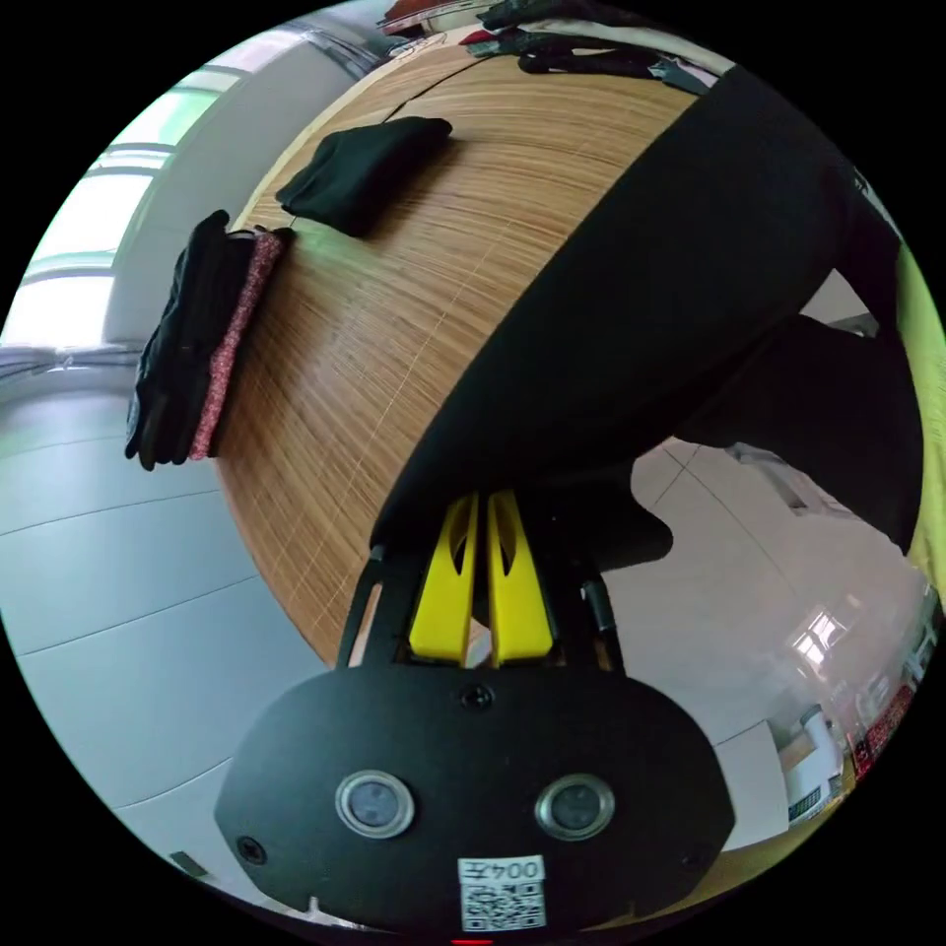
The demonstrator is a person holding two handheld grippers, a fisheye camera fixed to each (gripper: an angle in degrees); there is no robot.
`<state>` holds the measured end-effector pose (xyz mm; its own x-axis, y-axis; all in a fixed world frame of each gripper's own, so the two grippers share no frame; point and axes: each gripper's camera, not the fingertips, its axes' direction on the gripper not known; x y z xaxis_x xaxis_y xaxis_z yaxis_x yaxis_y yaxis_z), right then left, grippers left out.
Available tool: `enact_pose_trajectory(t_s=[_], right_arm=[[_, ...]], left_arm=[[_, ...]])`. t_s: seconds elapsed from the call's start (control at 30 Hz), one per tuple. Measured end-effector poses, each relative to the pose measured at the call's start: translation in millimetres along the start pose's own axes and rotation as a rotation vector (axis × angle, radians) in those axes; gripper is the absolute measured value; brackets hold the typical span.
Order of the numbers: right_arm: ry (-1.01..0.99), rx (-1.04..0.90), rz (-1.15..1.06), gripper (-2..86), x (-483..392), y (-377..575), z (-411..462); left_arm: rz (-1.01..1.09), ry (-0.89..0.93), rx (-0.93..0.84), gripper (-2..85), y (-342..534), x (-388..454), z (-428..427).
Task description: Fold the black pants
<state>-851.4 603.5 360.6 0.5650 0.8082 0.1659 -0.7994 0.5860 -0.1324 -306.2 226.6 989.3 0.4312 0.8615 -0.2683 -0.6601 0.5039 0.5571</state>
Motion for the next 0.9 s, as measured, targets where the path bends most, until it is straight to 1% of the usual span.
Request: enact_pose_trajectory(t_s=[0.07,0.17,0.23,0.3,0.37,0.4,0.43,0.47,0.5,0.53,0.57,0.6,0.63,0.67,0.7,0.73,0.77,0.8,0.83,0.87,0.9], right_arm=[[-0.034,0.062,0.045,3.3,25,-20,-7],[-0.064,0.152,0.111,3.3,56,-58,-22],[-0.061,0.2,0.16,3.4,76,-88,-24],[-0.049,0.222,0.183,3.4,97,-126,-13],[0.008,0.19,0.166,3.8,126,-189,28],[0.023,0.166,0.153,3.9,133,-208,44],[0.063,0.105,0.13,4.1,148,-245,82],[0.075,0.032,0.152,4.4,167,-281,126],[0.062,-0.034,0.175,4.5,179,-298,150],[0.06,-0.132,0.242,4.6,203,-326,194],[0.088,-0.214,0.276,3.9,224,-345,232],[0.099,-0.26,0.297,3.5,233,-351,248],[0.121,-0.304,0.348,1.7,248,-356,270],[0.119,-0.294,0.359,0.5,255,-355,281],[0.102,-0.279,0.348,0.3,255,-352,282],[0.058,-0.238,0.291,-0.1,249,-345,280],[0.056,-0.198,0.208,-0.4,237,-332,272],[0.073,-0.177,0.162,-0.4,230,-324,267],[0.113,-0.138,0.052,-0.6,214,-302,254],[0.165,-0.123,-0.052,-0.6,197,-273,243],[0.19,-0.126,-0.095,-0.7,191,-257,239]], left_arm=[[0.004,-0.056,-0.005,2.3,-5,-7,-21],[0.021,-0.104,0.02,2.0,-15,-42,-68],[0.072,-0.139,0.019,1.8,-41,-84,-94],[0.096,-0.154,0.006,1.6,-76,-121,-95],[0.093,-0.2,-0.023,1.4,-120,-157,-76],[0.071,-0.216,-0.049,1.2,-151,-178,-53],[0.021,-0.216,-0.097,1.0,-180,-195,-26],[-0.002,-0.198,-0.132,1.0,-193,-200,-11],[-0.036,-0.125,-0.191,0.9,-215,-205,17],[-0.076,-0.02,-0.205,0.8,-230,-203,40],[-0.109,0.041,-0.203,0.8,-236,-201,51],[-0.185,0.147,-0.2,0.7,-242,-196,70],[-0.265,0.17,-0.202,0.7,-242,-189,88],[-0.29,0.209,-0.193,0.7,-239,-184,95],[-0.332,0.295,-0.153,0.7,-229,-172,107],[-0.377,0.336,-0.107,0.7,-212,-161,115],[-0.403,0.346,-0.079,0.7,-202,-156,117],[-0.468,0.365,0.008,0.7,-177,-145,117],[-0.557,0.402,0.1,0.8,-146,-134,116],[-0.605,0.432,0.15,0.8,-128,-128,116],[-0.705,0.507,0.276,0.8,-89,-115,115]])
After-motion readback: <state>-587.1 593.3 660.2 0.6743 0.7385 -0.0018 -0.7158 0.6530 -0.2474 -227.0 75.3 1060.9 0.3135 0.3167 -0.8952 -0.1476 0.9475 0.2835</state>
